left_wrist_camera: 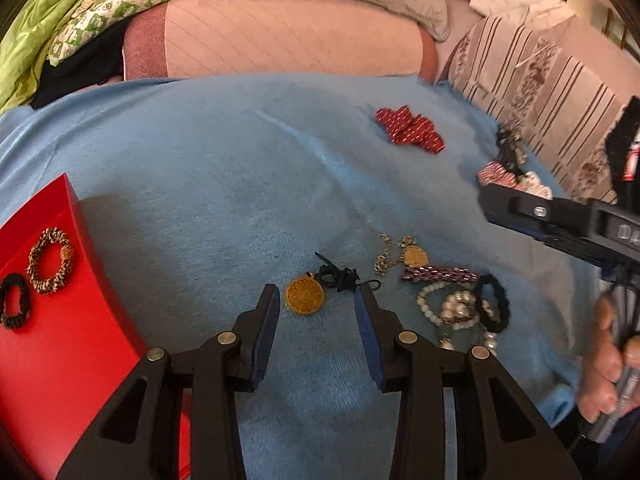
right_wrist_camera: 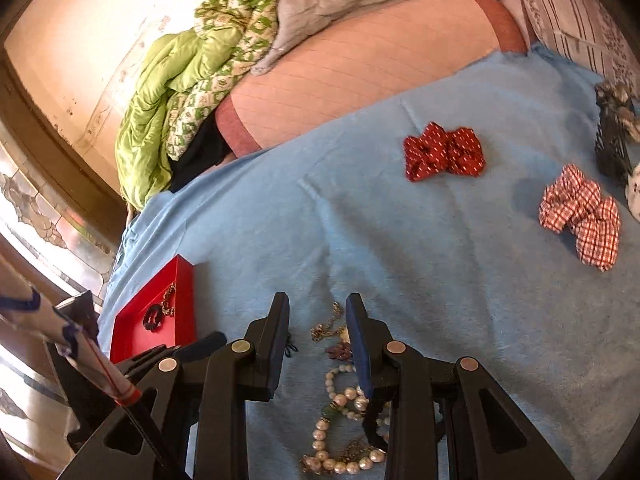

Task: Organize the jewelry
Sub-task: 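Move both tools back to the pile, left toward the gold medallion, then grasp the medallion's black cord with the left tool while the right tool grasps the dark red beaded strip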

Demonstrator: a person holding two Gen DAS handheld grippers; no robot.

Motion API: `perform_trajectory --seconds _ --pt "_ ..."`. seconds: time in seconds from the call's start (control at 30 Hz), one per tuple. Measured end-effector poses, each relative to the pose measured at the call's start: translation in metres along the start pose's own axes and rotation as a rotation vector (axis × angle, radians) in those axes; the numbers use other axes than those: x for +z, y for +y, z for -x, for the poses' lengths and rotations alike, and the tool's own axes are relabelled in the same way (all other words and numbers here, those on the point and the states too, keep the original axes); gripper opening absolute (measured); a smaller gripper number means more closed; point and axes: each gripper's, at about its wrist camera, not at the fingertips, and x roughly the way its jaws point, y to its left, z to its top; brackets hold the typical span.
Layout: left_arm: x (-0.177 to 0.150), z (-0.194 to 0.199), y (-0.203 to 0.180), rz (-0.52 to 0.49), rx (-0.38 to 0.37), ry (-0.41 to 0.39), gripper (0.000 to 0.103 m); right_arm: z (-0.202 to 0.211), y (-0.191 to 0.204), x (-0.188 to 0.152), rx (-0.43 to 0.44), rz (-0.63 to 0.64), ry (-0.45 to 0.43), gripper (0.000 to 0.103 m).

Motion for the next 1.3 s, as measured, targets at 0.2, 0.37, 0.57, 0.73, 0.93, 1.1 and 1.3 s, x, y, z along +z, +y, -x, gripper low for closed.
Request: perform_trajectory --seconds 0.2,0.37,0.57,0.73,0.93,1.1,1.3 --pt "0.002 -0.018 -0.013 -0.013 -0.002 0.025 0.049 0.007 -0.010 0.002 -0.007 -0.014 -0.009 0.032" --pt "0.004 -0.030 -0.019 -0.037 0.062 -0.001 0.053 0.011 -0.019 0.003 -0.022 -0.034 -0.011 0.032" --pt "0.009 -0.033 -0.013 -0.002 0.055 -0.020 0.013 0.014 -0.024 0.001 -0.040 -0.032 -0.005 0.032" --pt "0.015 -0.012 -0.007 0.027 0.014 -0.081 0.011 0.011 -0.035 0.000 -0.082 -0.028 0.052 0.032" --pt "0.017 0.016 -0.002 0.039 -0.003 -0.148 0.011 -0.007 -0.024 -0.006 -0.024 0.065 0.149 0.032" --pt "0.013 0.026 0.005 0.036 0.001 -0.153 0.011 -0.036 -0.006 -0.014 -0.055 0.216 0.231 0.032" --pt "0.011 0.028 0.010 0.033 -0.006 -0.142 0.011 -0.052 0.004 -0.026 -0.196 0.383 0.265 0.033"
